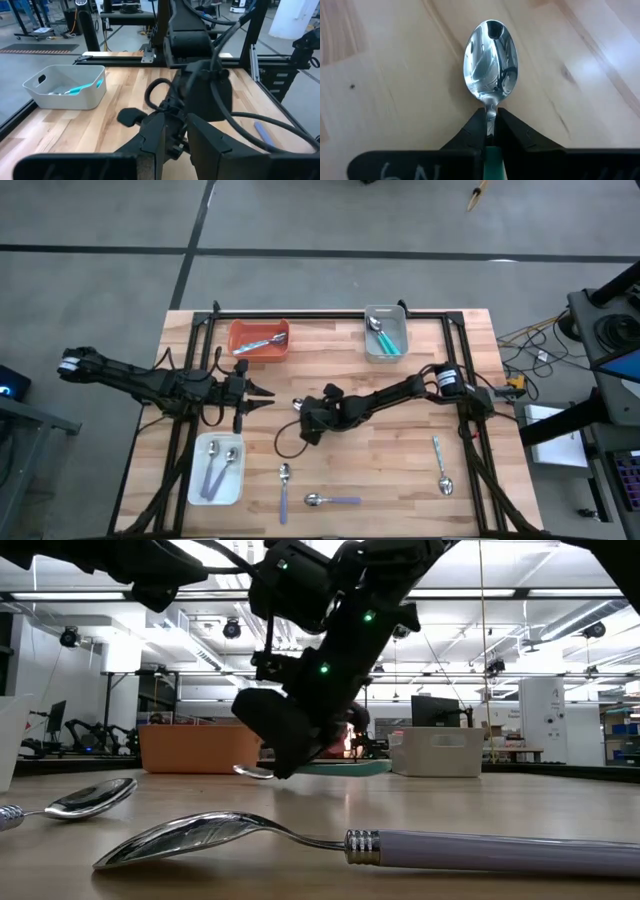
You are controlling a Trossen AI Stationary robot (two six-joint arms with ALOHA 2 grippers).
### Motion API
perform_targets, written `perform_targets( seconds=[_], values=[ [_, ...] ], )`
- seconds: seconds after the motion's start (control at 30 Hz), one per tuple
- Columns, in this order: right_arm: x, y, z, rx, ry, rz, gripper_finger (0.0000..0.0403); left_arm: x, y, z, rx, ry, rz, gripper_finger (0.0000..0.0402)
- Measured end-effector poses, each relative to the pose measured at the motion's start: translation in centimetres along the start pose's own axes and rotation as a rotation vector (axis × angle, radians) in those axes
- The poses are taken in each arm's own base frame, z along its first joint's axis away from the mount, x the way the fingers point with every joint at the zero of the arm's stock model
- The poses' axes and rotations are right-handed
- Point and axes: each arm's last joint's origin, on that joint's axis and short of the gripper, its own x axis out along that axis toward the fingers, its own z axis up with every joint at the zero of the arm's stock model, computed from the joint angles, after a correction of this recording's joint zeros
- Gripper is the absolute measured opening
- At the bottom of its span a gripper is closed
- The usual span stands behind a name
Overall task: Sort silverware by color (type)
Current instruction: Put the light blue spoon into the gray bin
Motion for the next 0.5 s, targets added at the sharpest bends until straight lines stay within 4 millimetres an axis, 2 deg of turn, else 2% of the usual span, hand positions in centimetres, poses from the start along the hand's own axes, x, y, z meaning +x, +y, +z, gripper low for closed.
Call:
perform_targets(
  seconds=[0.3,0.5],
  values=[
    [-0.7,0.7,-0.9,0.086,0.014,-0.04,0.0023,0.0,0.0,0.0,0.001,-0.005,0.0,0.0063],
    [-1.4,-0.2,-0.4,0.164,-0.006,-0.114,0.0022,0.0,0.0,0.1,0.001,-0.005,0.0,0.0063]
  ],
)
